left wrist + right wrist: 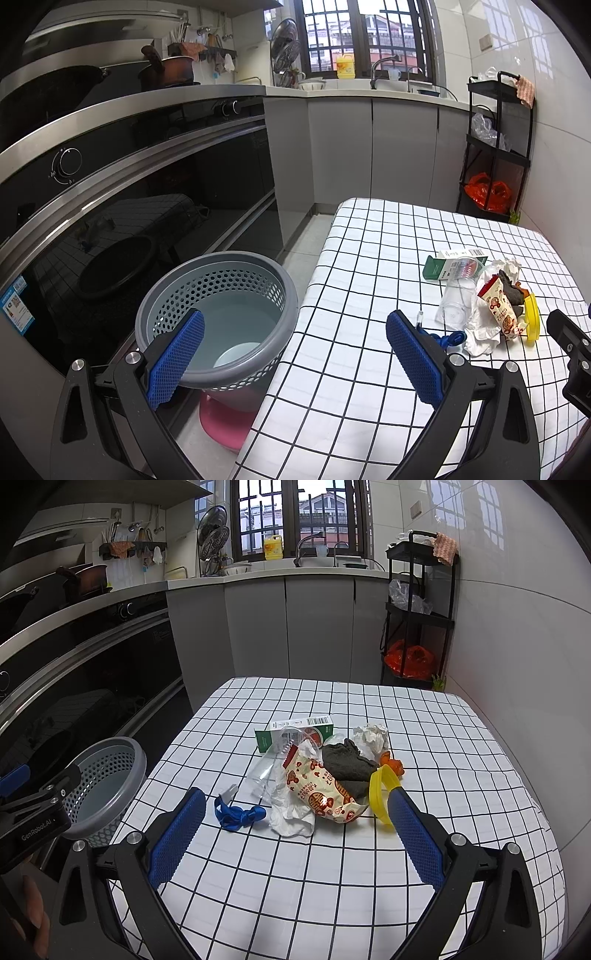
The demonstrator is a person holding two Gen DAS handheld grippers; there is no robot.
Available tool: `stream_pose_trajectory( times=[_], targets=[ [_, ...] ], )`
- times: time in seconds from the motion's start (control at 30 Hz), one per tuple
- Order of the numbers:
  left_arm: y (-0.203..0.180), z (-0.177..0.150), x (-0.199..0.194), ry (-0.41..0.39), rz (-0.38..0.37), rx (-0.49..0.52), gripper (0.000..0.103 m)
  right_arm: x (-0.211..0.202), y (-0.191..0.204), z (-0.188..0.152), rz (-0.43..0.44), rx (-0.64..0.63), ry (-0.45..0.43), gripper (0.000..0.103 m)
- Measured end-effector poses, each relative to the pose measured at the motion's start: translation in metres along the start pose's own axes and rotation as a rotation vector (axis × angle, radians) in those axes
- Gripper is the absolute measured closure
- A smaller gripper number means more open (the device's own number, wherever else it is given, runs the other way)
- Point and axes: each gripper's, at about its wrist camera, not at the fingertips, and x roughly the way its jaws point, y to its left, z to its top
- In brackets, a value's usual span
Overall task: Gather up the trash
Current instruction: 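Grasp the yellow plastic lid with the right tool while the left tool grasps the blue lanyard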
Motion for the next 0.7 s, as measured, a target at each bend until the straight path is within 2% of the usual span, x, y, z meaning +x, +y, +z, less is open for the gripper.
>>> stream_pose_trajectory(
  times=[0.23, 0.53, 0.7],
  targets=[
    [-0.006, -0.003, 0.009, 0.035, -0.020, 0.013, 0.006, 0.008, -0.011, -0.007, 0.031, 0.009, 0.034, 0.009],
    [-0.026, -0.013, 0.031, 0.107, -0.054, 0.038, 0.006, 0.020, -0.045, -0.026, 0.066, 0.036, 0.102, 0.009],
    [-0.037, -0.016, 0.041, 0.130, -0.065, 0.039, 0.006, 0.033, -0.075, -0.037, 0.030, 0.084, 0.137, 0.009]
  ],
)
